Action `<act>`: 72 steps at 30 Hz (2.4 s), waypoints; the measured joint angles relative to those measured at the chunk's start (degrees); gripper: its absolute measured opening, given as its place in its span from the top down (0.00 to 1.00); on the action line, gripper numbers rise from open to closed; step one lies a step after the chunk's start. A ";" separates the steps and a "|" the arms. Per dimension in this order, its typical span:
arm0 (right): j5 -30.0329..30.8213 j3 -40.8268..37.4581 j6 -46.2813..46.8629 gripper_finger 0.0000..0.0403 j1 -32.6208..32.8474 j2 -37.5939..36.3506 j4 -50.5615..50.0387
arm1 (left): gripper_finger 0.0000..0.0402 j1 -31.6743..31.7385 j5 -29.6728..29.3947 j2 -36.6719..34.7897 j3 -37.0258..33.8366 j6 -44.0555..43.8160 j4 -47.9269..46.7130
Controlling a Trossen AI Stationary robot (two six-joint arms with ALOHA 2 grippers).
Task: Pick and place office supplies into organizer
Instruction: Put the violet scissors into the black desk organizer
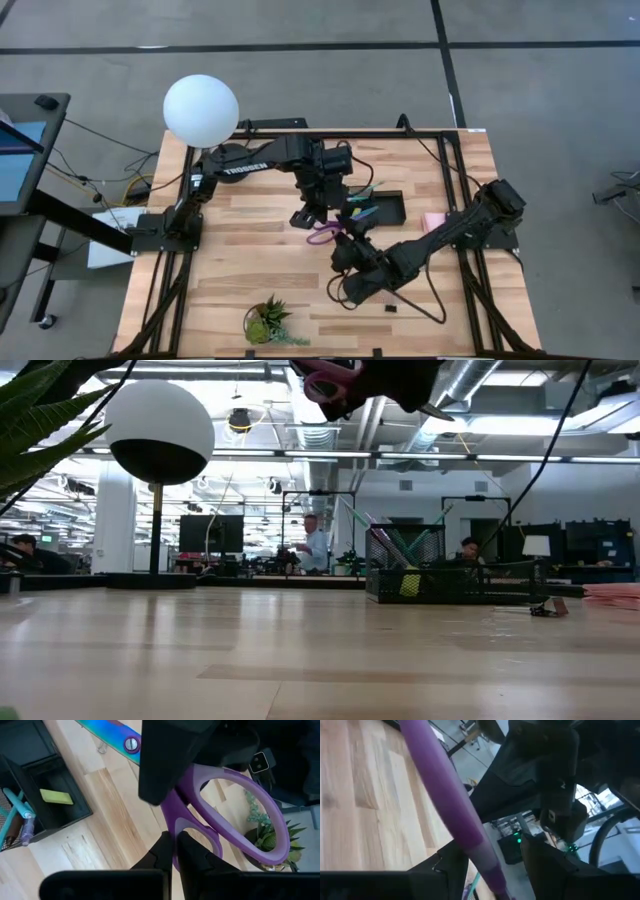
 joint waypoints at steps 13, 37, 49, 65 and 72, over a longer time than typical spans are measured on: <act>-5.81 0.00 1.33 0.90 0.42 0.00 0.21 | 1.00 0.06 -0.13 0.07 0.04 -0.40 -0.69; -5.83 -0.35 26.23 0.91 2.48 0.00 -18.57 | 0.68 -1.60 -17.34 0.06 0.04 -3.52 7.95; 12.71 -0.39 74.72 0.91 9.16 0.01 -50.08 | 0.66 1.87 -18.25 -10.80 0.04 -8.52 17.57; 15.05 -0.42 75.98 0.91 -9.16 -5.49 -32.10 | 0.66 2.78 -18.86 -23.72 0.07 -7.61 26.58; 10.38 -0.48 75.63 0.91 -15.64 -2.69 -26.61 | 0.66 2.78 -18.84 -23.56 0.07 -7.02 25.90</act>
